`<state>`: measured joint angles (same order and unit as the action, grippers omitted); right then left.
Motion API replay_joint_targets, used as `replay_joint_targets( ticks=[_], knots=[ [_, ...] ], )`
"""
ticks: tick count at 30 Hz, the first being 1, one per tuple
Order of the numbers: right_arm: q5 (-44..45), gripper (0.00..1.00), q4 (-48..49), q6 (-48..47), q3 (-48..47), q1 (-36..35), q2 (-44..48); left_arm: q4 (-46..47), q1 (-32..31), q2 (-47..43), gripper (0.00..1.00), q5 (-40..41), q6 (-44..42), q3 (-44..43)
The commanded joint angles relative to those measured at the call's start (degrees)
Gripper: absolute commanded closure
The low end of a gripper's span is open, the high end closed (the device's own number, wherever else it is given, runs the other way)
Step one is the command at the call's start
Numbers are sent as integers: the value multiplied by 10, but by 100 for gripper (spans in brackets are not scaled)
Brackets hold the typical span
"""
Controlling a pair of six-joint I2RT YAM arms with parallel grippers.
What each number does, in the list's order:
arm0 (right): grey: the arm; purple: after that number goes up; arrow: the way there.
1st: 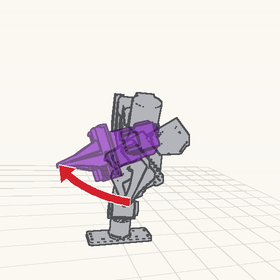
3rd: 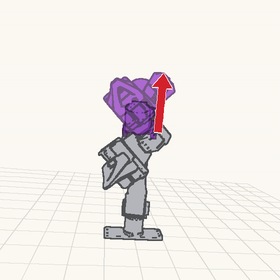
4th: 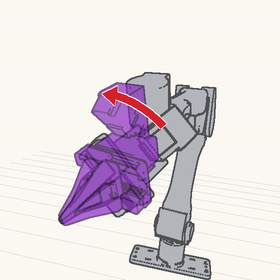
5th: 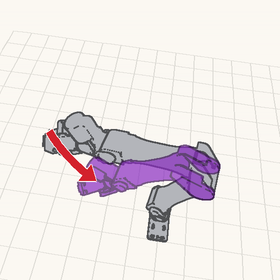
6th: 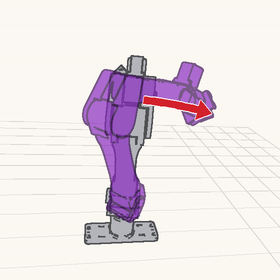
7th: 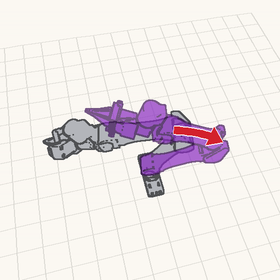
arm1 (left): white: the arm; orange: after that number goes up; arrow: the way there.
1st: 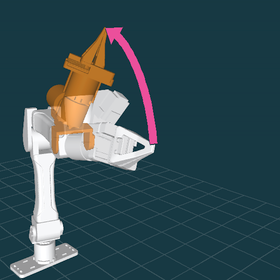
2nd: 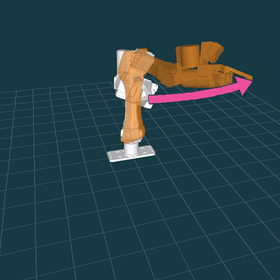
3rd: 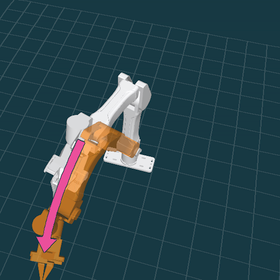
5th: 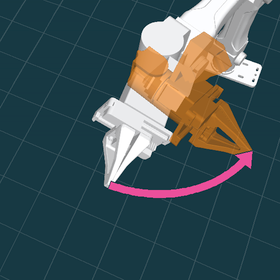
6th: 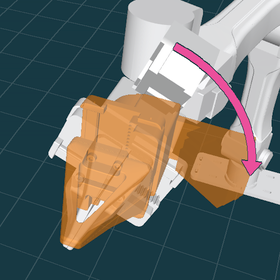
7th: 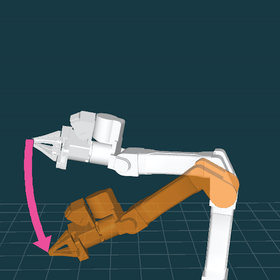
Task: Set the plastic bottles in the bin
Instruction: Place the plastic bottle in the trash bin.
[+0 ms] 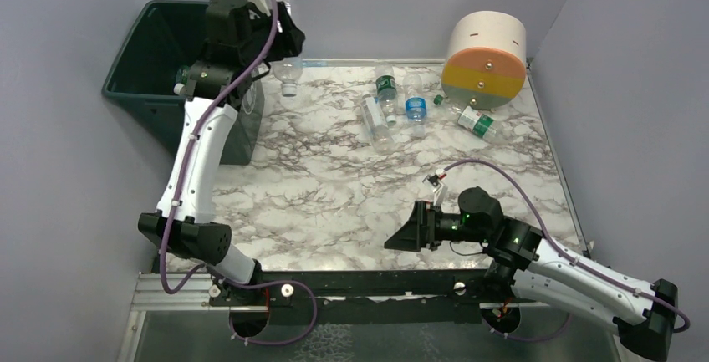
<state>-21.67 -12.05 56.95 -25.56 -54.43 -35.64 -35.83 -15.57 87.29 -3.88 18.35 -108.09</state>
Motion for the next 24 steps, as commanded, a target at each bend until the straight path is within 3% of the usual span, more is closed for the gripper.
replay_joint_targets(
  ticks=[1, 13, 24],
  knots=[
    [15, 12, -12, 3, -15, -4, 11, -18, 78, 26, 37, -56, -6, -62],
    [18, 12, -7, 8, 0, -4, 7, -11, 195, 84, 38, -118, 16, -170],
    [13, 12, 22, 15, 16, -4, -20, 7, 297, 114, 38, -132, 25, -192]
  ],
)
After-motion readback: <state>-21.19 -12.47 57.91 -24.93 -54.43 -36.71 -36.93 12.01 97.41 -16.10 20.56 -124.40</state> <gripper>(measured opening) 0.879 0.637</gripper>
